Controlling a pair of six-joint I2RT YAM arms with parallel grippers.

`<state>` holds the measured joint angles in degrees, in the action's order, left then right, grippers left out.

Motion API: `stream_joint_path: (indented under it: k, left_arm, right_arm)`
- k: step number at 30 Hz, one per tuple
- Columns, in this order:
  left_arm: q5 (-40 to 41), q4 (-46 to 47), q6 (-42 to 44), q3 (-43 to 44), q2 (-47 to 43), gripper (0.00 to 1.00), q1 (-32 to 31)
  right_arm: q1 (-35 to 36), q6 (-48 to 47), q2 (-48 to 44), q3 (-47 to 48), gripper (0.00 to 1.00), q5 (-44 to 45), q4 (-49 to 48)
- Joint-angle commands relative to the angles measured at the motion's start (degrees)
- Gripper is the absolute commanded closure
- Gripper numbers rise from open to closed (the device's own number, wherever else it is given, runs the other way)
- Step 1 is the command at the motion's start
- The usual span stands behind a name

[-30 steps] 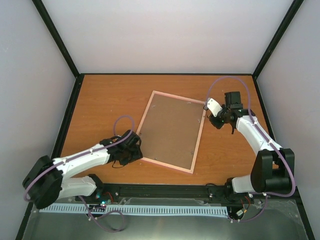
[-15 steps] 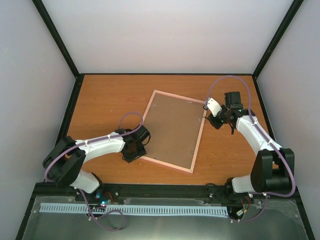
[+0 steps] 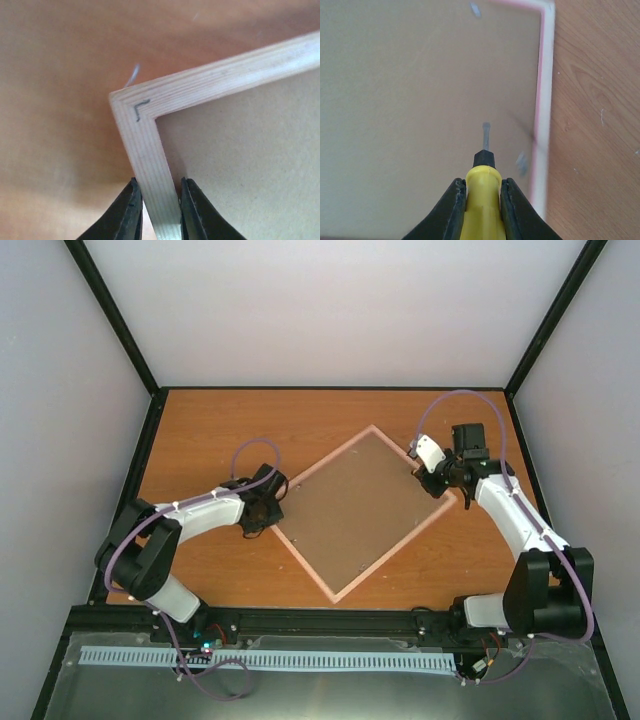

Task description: Take the photo out of the frame

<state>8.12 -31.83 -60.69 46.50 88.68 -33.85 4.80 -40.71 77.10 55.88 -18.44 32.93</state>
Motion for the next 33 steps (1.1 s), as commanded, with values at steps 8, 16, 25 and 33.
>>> stream_joint_path:
  k: [8,16,25,33]
  left_arm:
    - [-3.31,11.71,32.1,2.25,7.26,0.93,3.96]
    - [-3.01,15.09,35.92,6.03,7.85,0.98,4.01]
    - [-3.84,12.17,35.07,7.5,1.3,0.41,3.9]
    - [-7.97,9.36,27.36,-3.37,-9.53,0.42,-2.13]
  right_arm:
    - [-0.14,0.6,-4.15,2.26,0.97,-1.26,3.03]
    - [-0.14,2.33,-5.12,2.91,0.97,-6.68,5.17]
    - [0.46,5.32,-5.16,3.86,0.97,-14.66,5.83]
    - [5.75,9.24,-2.75,5.58,0.97,-16.81,3.49]
